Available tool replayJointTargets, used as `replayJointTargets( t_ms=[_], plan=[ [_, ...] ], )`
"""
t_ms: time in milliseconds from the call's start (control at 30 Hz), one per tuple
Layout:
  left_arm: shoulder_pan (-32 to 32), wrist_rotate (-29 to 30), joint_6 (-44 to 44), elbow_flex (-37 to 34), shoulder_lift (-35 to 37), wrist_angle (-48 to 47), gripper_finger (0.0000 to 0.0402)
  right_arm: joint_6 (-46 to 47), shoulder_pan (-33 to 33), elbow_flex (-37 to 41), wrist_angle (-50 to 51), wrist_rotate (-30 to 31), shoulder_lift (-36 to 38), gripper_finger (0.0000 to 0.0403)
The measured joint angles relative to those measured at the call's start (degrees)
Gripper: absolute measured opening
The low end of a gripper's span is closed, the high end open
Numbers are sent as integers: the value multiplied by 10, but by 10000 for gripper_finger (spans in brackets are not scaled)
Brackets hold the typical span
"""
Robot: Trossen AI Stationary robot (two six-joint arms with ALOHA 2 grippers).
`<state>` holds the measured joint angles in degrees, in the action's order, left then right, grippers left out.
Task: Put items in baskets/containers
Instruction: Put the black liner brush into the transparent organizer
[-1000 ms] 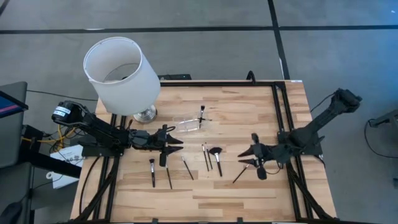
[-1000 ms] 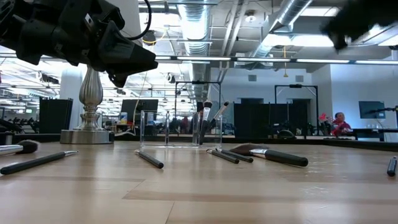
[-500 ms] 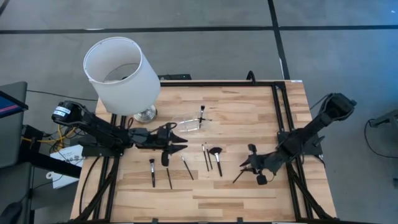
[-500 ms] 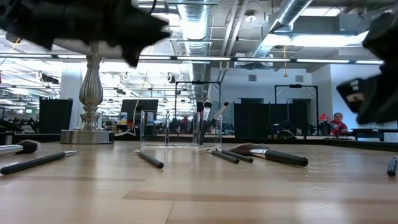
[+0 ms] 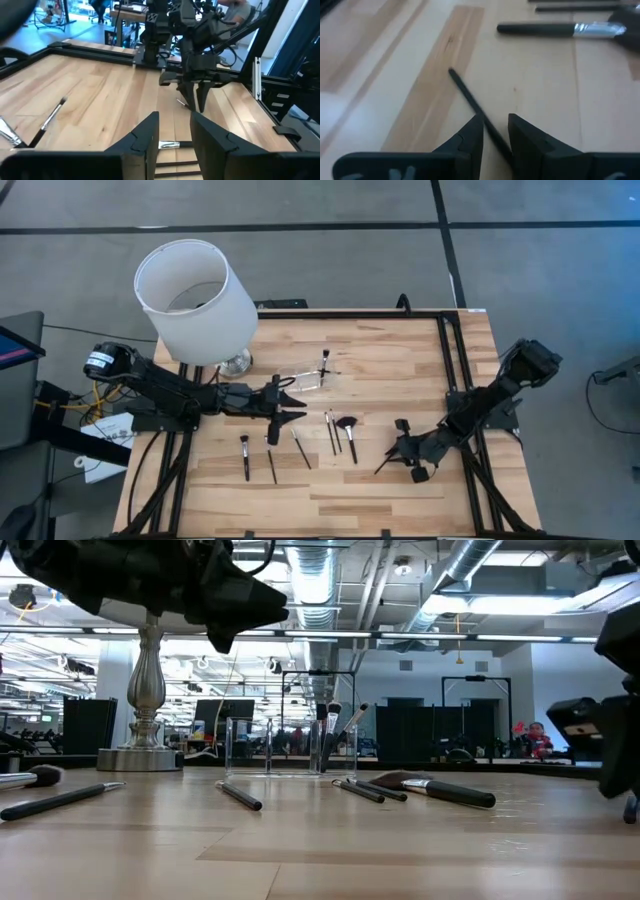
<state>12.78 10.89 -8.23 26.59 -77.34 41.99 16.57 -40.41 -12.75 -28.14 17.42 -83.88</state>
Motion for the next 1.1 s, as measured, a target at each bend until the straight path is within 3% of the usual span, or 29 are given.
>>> replayJointTargets(
  t_ms=[267,500,733,833,933,1100],
  plan=[
    [-1,0,3,0,0,5,108,-2,-8,-5,-48,38,-86,73],
    [-1,-1,-16,0,0,5,108,-30,3,-1,-120,31,-120,10],
    [2,-75,-102,0,-56,25,108,-84,45,-34,-150,29,-117,5],
    [10,-102,-122,0,-93,31,108,-104,79,-90,-114,20,-122,4],
    [18,-107,-120,0,-118,32,108,-125,112,-166,-15,-19,-133,3],
    [16,-105,-101,7,-138,34,114,-192,163,-291,104,-20,-164,2]
  ],
)
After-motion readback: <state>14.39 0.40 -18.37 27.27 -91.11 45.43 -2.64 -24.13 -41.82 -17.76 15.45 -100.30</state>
